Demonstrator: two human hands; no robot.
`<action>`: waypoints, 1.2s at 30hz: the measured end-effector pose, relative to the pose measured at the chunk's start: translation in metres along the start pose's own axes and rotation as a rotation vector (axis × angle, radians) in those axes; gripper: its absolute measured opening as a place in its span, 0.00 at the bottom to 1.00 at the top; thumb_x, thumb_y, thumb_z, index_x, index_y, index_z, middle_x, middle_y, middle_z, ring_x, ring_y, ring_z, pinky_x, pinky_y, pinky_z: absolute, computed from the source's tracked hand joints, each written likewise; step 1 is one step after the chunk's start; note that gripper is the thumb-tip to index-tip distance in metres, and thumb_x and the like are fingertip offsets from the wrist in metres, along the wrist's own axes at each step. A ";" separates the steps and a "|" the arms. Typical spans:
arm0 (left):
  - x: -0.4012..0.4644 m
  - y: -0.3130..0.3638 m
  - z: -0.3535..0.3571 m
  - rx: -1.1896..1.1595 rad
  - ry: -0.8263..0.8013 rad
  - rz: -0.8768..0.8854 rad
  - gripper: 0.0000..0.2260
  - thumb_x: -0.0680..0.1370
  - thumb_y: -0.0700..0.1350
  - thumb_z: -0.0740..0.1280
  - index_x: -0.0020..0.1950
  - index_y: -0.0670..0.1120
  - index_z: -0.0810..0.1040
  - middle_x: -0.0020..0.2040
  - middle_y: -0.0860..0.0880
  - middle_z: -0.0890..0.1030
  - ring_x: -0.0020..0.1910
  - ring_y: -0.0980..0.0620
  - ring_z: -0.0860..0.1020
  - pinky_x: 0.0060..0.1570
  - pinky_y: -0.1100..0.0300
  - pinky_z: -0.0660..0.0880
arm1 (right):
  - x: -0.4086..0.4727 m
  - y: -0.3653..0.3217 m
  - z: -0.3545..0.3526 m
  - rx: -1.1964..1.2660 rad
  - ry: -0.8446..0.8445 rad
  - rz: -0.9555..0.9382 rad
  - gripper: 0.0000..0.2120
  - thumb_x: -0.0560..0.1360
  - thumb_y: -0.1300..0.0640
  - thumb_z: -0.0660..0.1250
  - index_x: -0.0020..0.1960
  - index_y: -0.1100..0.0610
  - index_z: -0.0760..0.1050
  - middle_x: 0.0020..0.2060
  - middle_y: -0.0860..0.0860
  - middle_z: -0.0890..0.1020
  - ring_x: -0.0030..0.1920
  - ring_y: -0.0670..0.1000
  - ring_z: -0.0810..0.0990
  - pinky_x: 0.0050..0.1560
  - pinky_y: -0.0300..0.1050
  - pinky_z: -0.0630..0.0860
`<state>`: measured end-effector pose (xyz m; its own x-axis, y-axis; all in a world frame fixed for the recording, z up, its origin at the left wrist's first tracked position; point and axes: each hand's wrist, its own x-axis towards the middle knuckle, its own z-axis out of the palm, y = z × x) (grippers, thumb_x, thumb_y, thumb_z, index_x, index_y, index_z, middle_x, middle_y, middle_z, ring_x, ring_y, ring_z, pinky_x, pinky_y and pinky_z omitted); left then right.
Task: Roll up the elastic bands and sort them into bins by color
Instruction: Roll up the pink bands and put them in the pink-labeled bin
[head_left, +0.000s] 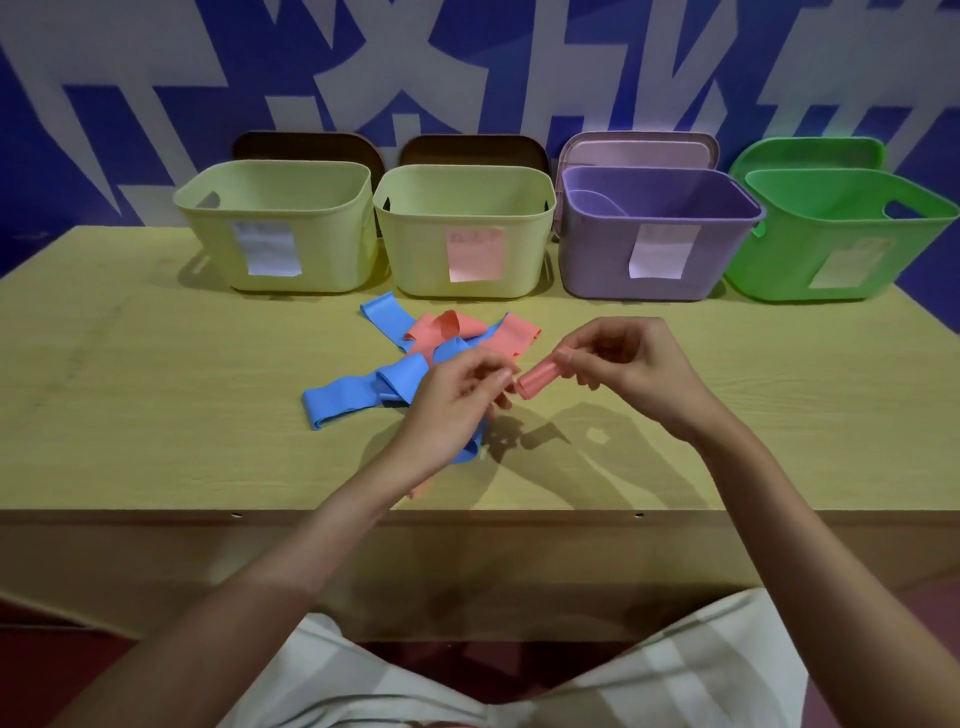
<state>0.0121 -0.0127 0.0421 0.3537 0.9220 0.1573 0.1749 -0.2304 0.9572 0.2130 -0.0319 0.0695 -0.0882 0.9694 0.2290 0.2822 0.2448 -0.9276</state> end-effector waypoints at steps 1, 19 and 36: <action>0.003 0.000 -0.002 0.082 0.049 0.095 0.06 0.79 0.38 0.64 0.51 0.43 0.80 0.45 0.53 0.81 0.41 0.58 0.79 0.43 0.62 0.76 | 0.005 0.000 -0.001 -0.004 0.013 0.023 0.09 0.72 0.60 0.73 0.46 0.67 0.81 0.32 0.53 0.81 0.30 0.46 0.75 0.33 0.38 0.72; 0.097 0.027 -0.016 0.591 0.228 0.536 0.12 0.70 0.50 0.73 0.43 0.42 0.82 0.42 0.45 0.81 0.41 0.48 0.78 0.42 0.48 0.76 | 0.091 -0.022 -0.009 0.091 0.158 0.181 0.10 0.72 0.58 0.73 0.39 0.65 0.79 0.28 0.53 0.80 0.27 0.45 0.76 0.30 0.35 0.73; 0.248 0.030 -0.052 0.282 0.251 -0.002 0.05 0.67 0.45 0.78 0.40 0.51 0.84 0.37 0.58 0.82 0.43 0.61 0.80 0.45 0.63 0.75 | 0.207 0.038 -0.050 -0.471 0.253 -0.164 0.07 0.74 0.58 0.71 0.51 0.59 0.81 0.42 0.53 0.83 0.43 0.49 0.81 0.46 0.44 0.78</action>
<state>0.0576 0.2252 0.1221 0.1231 0.9620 0.2439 0.4341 -0.2732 0.8584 0.2531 0.1789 0.0960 0.0484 0.8775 0.4771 0.6859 0.3180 -0.6546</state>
